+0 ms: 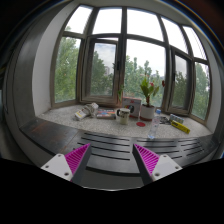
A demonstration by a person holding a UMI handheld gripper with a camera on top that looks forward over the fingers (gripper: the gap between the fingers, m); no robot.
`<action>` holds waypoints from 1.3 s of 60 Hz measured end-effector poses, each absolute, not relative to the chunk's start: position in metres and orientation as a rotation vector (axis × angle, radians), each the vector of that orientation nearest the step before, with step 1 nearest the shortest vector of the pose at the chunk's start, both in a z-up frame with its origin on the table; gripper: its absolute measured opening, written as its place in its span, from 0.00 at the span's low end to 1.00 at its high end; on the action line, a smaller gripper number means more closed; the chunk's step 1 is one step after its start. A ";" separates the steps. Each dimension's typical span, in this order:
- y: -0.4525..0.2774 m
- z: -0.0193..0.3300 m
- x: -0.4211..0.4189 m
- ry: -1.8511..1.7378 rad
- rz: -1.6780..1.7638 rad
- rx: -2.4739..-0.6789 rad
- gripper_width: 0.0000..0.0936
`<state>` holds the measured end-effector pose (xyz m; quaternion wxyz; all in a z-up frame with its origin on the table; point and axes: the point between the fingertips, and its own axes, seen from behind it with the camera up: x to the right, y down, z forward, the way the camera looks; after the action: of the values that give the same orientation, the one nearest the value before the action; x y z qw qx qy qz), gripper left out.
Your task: Pour water
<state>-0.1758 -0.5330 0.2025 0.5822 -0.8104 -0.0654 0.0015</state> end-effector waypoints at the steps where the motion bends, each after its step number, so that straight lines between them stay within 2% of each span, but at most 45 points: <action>1: -0.533 0.201 -0.174 -0.151 0.002 -1.896 0.91; 9: -0.526 0.178 -0.145 -0.126 -0.024 -1.935 0.91; 22: -0.488 0.107 -0.053 -0.080 -0.116 -2.017 0.91; 29: -0.449 0.084 0.005 -0.042 -0.168 -2.026 0.91; 41: -0.330 0.082 0.078 -0.016 -0.189 -1.942 0.92; 56: -0.173 0.093 0.107 -0.024 -0.122 -1.830 0.90; 62: -0.132 0.091 0.110 -0.015 -0.098 -1.815 0.83; 70: -0.103 0.087 0.108 -0.013 -0.080 -1.787 0.54; 78: -0.100 0.089 0.110 -0.018 -0.089 -1.760 0.42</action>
<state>0.1098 -0.0995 0.0892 0.6363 -0.7704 -0.0079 -0.0390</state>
